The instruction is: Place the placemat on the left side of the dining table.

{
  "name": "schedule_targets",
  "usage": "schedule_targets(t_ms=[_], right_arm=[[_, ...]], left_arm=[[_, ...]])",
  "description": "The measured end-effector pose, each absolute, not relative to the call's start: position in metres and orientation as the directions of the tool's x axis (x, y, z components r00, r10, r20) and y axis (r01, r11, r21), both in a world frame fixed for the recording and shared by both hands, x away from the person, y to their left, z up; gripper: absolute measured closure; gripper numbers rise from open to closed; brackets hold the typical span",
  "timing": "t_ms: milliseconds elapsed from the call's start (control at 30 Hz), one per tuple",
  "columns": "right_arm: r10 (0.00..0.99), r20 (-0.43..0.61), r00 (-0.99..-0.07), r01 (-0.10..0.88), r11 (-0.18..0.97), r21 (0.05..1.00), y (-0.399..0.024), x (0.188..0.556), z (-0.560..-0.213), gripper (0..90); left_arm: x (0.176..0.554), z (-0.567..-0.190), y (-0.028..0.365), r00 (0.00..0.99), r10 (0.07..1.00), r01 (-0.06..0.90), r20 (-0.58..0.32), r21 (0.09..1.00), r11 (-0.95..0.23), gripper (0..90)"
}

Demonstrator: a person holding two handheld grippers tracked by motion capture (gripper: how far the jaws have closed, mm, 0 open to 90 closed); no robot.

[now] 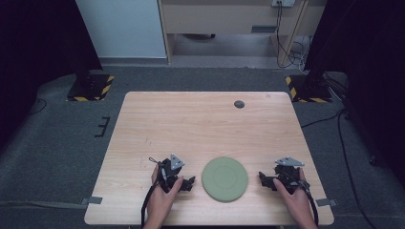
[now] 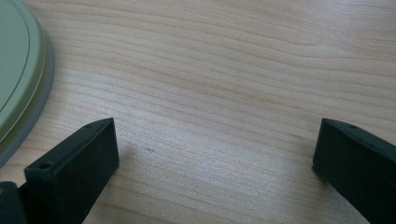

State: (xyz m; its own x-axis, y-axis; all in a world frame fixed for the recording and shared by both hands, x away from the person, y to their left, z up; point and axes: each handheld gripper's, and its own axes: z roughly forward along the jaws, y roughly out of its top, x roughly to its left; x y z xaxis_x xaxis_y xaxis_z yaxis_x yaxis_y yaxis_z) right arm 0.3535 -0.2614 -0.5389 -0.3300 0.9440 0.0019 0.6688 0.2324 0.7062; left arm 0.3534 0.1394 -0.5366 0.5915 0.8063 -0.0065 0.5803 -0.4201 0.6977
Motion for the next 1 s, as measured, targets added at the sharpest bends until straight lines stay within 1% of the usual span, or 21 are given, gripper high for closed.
schedule_targets(t_ms=[167,500,600,667,800,1000], right_arm=[[0.943,0.002,-0.332,0.668,0.234,0.706,-0.261,0.354,-0.539,0.5],[0.942,0.002,-0.335,0.668,0.236,0.706,-0.261,0.354,-0.539,0.5],[0.938,0.003,-0.346,0.664,0.242,0.707,-0.261,0.353,-0.539,0.7],[0.933,0.006,-0.360,0.662,0.251,0.706,-0.261,0.351,-0.538,3.4],[0.915,0.003,-0.404,0.642,0.281,0.714,-0.255,0.347,-0.535,3.5],[0.904,0.007,-0.428,0.622,0.289,0.728,-0.250,0.344,-0.532,3.3]], left_arm=[[0.354,-0.537,0.135,0.563,0.827,0.595,-0.006,0.697,-0.400,0.0],[0.356,-0.537,0.135,0.569,0.822,0.591,-0.004,0.697,-0.406,0.0],[0.354,-0.536,0.134,0.582,0.813,0.576,-0.008,0.710,-0.406,4.7],[0.351,-0.533,0.133,0.594,0.803,0.569,-0.039,0.726,-0.385,4.5],[0.345,-0.530,0.131,0.615,0.787,0.549,-0.048,0.743,-0.383,3.8],[0.340,-0.528,0.124,0.642,0.765,0.531,-0.055,0.752,-0.391,3.7]])
